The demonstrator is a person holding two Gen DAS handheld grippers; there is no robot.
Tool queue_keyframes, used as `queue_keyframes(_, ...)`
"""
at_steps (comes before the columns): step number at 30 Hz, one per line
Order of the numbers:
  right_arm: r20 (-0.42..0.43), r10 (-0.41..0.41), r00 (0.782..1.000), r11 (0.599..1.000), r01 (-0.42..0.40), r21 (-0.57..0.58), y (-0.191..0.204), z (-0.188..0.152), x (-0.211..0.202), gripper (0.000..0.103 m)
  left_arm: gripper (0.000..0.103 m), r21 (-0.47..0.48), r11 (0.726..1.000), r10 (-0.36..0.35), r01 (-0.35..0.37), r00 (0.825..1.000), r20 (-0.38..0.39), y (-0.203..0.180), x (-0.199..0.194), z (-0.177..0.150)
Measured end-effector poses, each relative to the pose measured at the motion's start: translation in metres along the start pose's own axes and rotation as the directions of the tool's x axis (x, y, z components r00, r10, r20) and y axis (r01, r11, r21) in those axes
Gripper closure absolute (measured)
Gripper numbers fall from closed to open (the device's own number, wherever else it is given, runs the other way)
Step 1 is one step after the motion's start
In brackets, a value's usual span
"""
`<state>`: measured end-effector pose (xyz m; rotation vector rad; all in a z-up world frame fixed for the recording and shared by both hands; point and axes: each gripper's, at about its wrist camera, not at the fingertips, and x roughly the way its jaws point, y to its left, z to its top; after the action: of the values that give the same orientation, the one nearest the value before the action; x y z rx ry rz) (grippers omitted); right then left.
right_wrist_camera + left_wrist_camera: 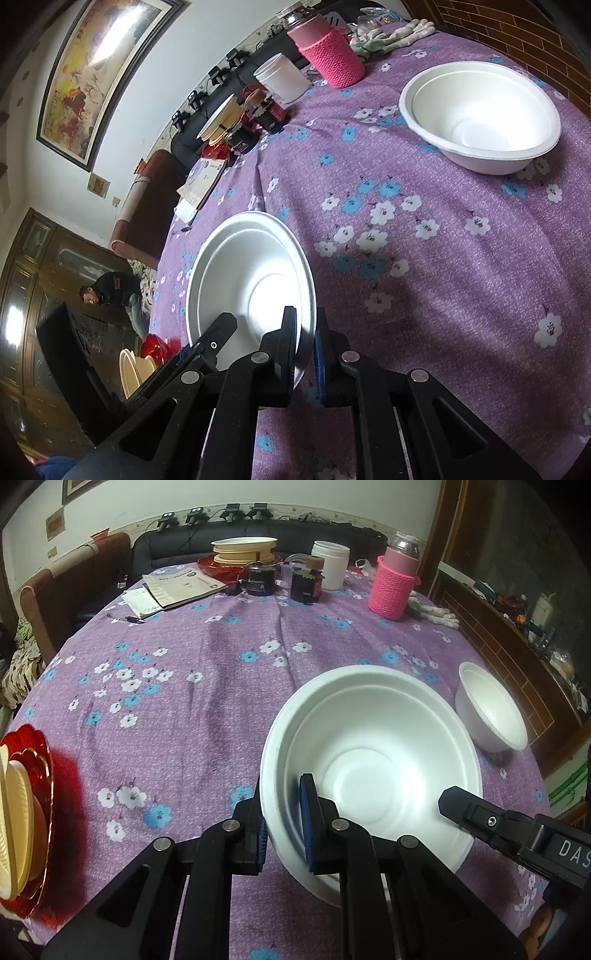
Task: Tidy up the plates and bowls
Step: 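Lift and carry the white foam bowl with the left gripper toward the stack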
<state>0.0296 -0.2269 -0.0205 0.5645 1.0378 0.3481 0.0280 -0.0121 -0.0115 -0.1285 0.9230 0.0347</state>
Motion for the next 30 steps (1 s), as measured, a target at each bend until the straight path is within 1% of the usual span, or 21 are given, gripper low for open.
queue_keyframes(11,-0.025,0.022,0.999,0.999,-0.024,-0.048,0.022,-0.010,0.006,0.095,0.090,-0.041,0.999,0.020,-0.019,1.000,0.014,0.023,-0.013,-0.006)
queue_keyframes(17,-0.039,0.039,0.998,0.996,-0.043,-0.083,0.039,-0.014,0.009,0.095,0.090,-0.080,0.996,0.032,-0.029,0.999,0.030,0.042,-0.025,-0.006)
queue_keyframes(24,-0.063,0.071,0.996,0.986,-0.079,-0.144,0.073,-0.020,0.018,0.095,0.090,-0.138,0.988,0.073,-0.065,0.996,0.055,0.073,-0.039,-0.007)
queue_keyframes(30,-0.112,0.103,0.988,0.972,-0.124,-0.201,0.108,-0.028,0.035,0.095,0.090,-0.204,0.972,0.128,-0.112,0.990,0.066,0.107,-0.052,-0.010)
